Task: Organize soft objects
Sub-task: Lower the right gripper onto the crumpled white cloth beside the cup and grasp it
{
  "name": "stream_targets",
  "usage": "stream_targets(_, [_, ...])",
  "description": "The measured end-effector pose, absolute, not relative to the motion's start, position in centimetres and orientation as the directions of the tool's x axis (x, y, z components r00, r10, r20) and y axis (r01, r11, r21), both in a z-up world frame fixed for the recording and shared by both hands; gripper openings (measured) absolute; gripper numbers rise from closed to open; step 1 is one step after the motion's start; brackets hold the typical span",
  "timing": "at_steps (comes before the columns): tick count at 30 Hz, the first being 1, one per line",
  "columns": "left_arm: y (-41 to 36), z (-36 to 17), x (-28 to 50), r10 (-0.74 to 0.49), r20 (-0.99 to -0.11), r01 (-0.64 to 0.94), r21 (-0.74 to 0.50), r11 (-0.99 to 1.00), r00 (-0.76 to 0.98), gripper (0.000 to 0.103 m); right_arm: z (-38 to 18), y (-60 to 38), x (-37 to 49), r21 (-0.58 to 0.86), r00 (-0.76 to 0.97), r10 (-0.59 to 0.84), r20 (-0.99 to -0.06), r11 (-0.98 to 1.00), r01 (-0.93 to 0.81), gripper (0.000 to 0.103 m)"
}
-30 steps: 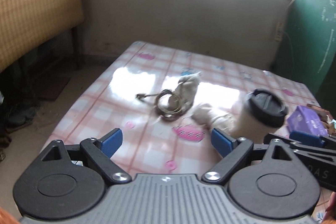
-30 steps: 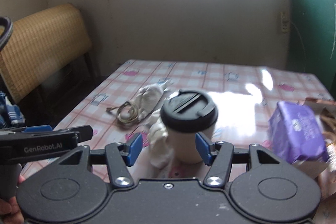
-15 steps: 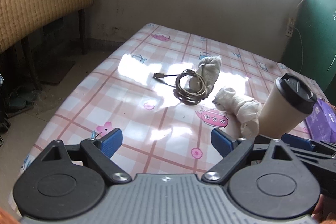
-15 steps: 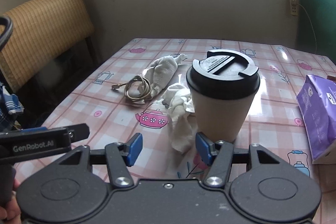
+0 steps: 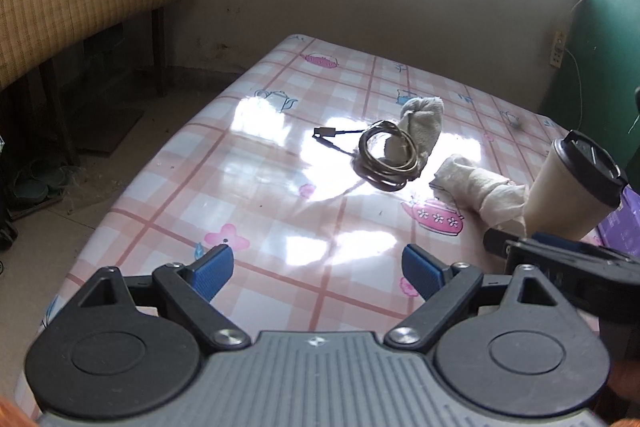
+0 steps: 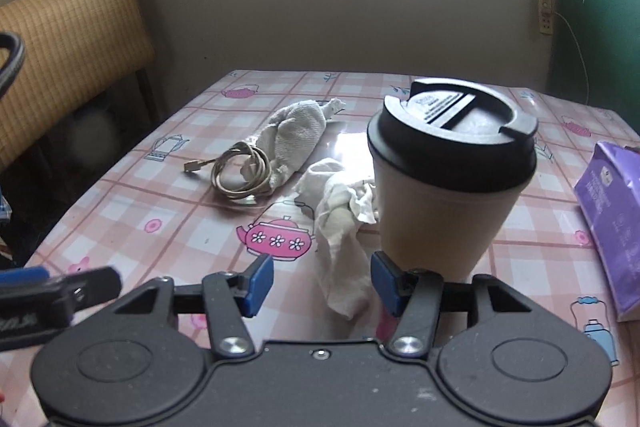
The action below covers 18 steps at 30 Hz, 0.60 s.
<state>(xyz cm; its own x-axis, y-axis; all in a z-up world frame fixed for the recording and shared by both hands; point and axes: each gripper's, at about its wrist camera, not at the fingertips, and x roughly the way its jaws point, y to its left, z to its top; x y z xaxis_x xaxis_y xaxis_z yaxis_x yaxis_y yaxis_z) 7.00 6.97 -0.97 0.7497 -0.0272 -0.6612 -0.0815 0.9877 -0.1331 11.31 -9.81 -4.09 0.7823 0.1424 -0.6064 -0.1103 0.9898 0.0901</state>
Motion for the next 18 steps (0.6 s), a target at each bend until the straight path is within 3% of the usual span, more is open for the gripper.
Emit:
stream_targets(2, [7.3,-1.1,6.9,-0.02,-0.662,-0.089,-0.131,0.987,0.749,0.094,-4.3,-10.1,11.8,0.104,0.78,0.16,-0.604,0.987,-0.122,0.055])
stream_targets(4, [7.8,-1.1,6.8,-0.016,-0.659,-0.098,-0.136,0.986,0.752,0.094,-4.2,-10.4,12.4,0.124,0.769,0.193,-0.609,0.981,-0.148,0.019])
stream_targets(5, [8.1,-1.2,6.7,-0.018,-0.659,-0.102,-0.143,0.984,0.752,0.094,-4.0,-10.6,12.5,0.121,0.769,0.198,-0.607,0.98,-0.156,0.016])
stream_targets(11, [9.0,-1.5,6.4,-0.014,-0.66,-0.121,-0.159,0.98,0.751,0.094,-1.6,-12.8,11.5,0.169,0.777,0.302,-0.553,0.953,-0.25,0.01])
stream_targets(18, [8.8,-1.6,6.4,-0.034,-0.655,-0.104,-0.171,0.98,0.755,0.094,0.8,-15.7,9.6,0.176,0.784,0.306,-0.541,0.952,-0.25,0.01])
